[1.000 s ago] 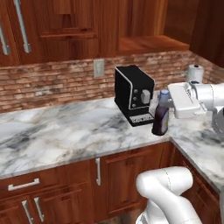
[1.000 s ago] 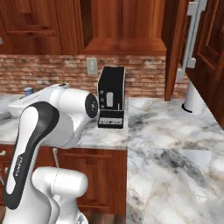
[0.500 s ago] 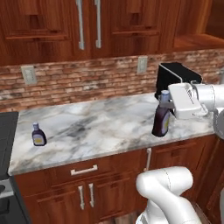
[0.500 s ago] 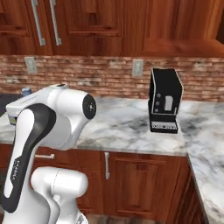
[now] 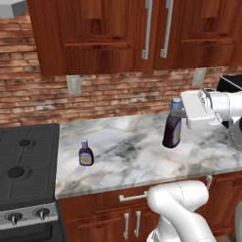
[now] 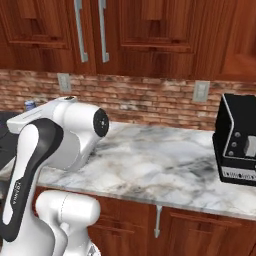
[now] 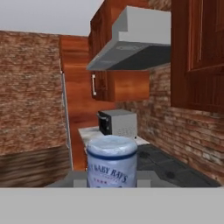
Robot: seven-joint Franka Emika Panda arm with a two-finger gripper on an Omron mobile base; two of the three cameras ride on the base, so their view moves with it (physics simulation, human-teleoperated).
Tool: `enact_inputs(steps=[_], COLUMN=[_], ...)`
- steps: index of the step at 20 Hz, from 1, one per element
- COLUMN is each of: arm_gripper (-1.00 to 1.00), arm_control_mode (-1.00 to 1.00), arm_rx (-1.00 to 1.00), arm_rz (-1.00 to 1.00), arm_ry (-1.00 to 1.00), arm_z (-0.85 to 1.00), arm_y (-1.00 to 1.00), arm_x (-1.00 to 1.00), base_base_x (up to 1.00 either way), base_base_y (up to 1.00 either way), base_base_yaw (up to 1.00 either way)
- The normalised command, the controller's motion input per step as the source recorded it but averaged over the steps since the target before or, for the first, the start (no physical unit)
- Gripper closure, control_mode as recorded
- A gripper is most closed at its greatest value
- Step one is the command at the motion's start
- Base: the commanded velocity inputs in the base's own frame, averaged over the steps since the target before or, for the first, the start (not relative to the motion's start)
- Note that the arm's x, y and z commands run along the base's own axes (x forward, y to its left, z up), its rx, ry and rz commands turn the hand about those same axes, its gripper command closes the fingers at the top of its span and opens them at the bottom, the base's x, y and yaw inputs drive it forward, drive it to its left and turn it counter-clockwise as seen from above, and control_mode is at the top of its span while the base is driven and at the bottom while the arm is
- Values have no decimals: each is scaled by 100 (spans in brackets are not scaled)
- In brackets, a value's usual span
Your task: Take 2 condiments from the cabinet and move them on the counter near the stove.Make sure the condiments are lined up with each other, next to each other.
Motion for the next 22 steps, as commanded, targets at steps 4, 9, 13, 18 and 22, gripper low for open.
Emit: enact_inputs(steps=[4,9,13,18,22], arm_gripper=[100,100,100,100,100], arm_control_mode=[100,100,-100,-100,-100], arm_rx=[0,0,0,0,1], arm_rz=[0,0,0,0,0], arm_ry=[0,0,10,0,0], arm_z=[0,0,-50,-94,-79], arm_y=[0,0,11,3,5], arm_x=[0,0,37,21,35], base_base_x=[52,46,0,0,0], base_base_y=[33,30,0,0,0], base_base_yaw=[23,2,0,0,0])
